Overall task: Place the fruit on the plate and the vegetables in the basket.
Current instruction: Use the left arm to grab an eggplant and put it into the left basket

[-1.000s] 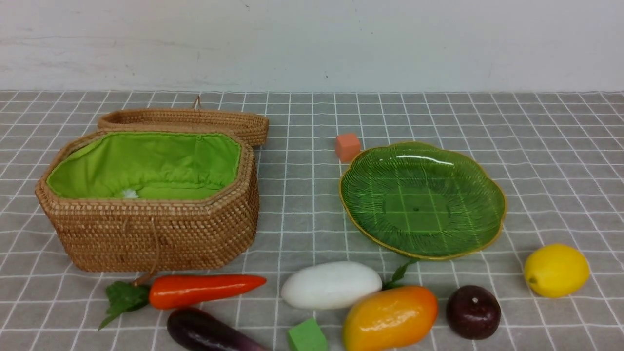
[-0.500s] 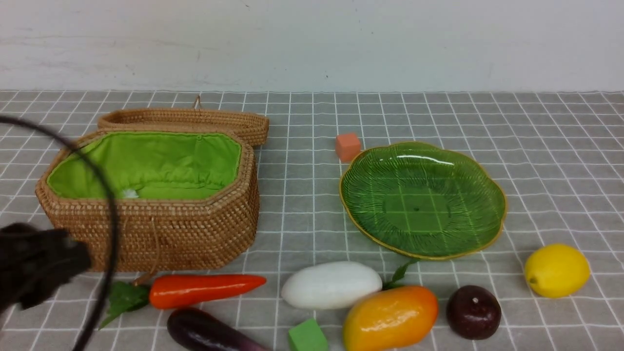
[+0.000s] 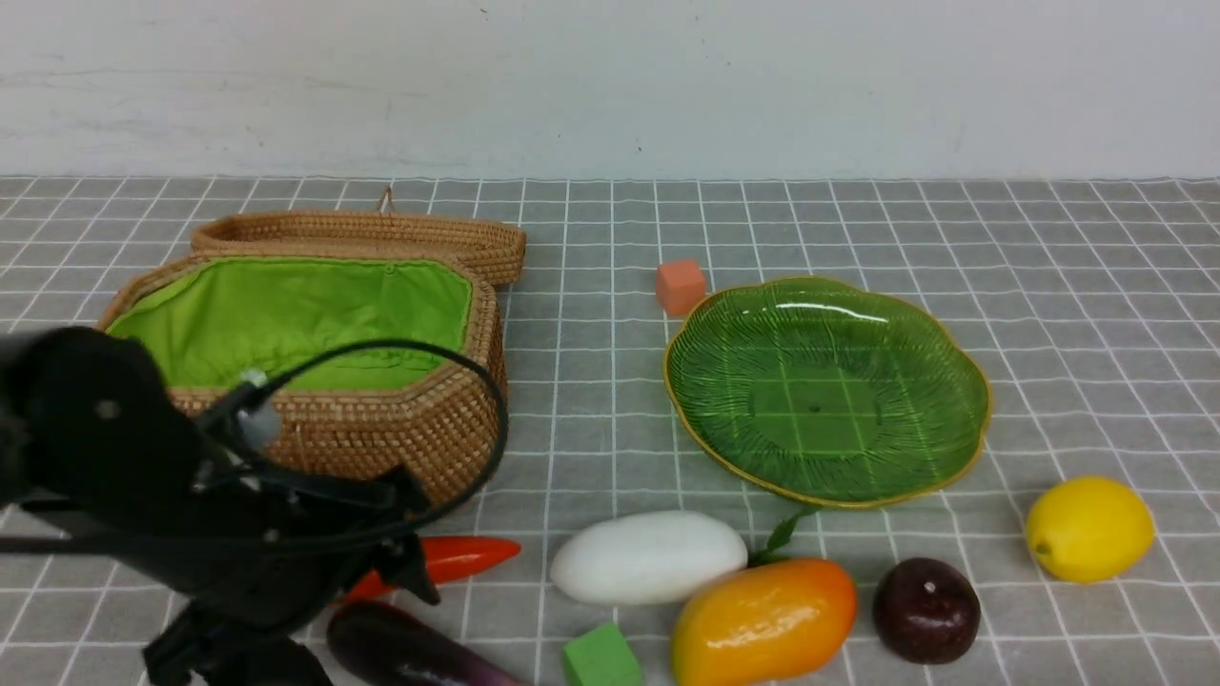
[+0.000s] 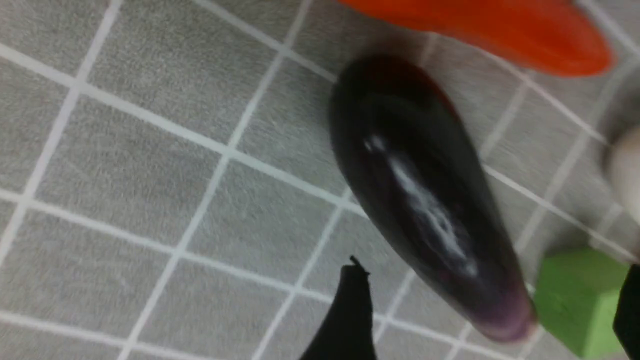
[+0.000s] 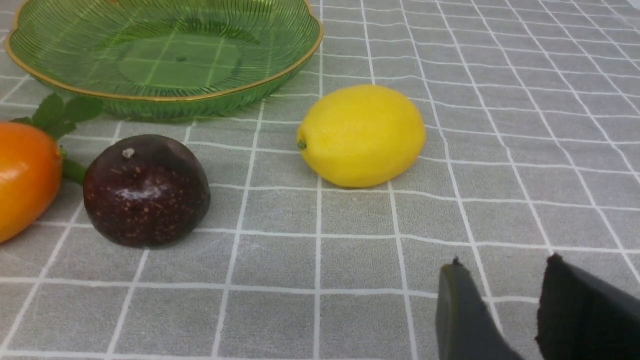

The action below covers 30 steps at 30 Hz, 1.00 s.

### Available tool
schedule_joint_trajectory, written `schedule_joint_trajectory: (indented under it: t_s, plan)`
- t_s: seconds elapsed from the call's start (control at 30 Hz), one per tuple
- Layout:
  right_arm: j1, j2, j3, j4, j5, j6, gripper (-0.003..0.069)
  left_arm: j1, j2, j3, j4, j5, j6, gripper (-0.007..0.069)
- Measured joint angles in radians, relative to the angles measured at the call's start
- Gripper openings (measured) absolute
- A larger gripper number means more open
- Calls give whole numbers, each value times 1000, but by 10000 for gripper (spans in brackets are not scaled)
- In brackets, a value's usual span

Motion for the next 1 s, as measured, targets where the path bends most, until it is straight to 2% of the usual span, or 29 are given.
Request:
schedule_joint_trajectory:
  t_s: [0.17,0.3,0.33,0.43,0.6,0.83,0.93,1.0]
  plan:
    - [0,0,0,0,0,0,244,0,117,-1,-46,-68,-8,626]
    - [0,0,0,0,0,0,244,0,180,-2,-57,-110,0,519]
    - [0,0,0,0,0,0,244,0,180,-2,-57,-110,2,512]
    - [0,0,0,0,0,0,244,0,170,-4,-61,-104,35,414]
    - [0,0,0,0,0,0,244,0,78,-4,-65,-12,70,417]
    - [0,0,0,0,0,0,244,2,-164,-19,-161,81,71,417]
    - [0,0,0,0,0,0,244,59,-254,-92,-179,44,40,417]
    - [0,0,0,0,0,0,244,149,-268,-162,-181,-5,27,417]
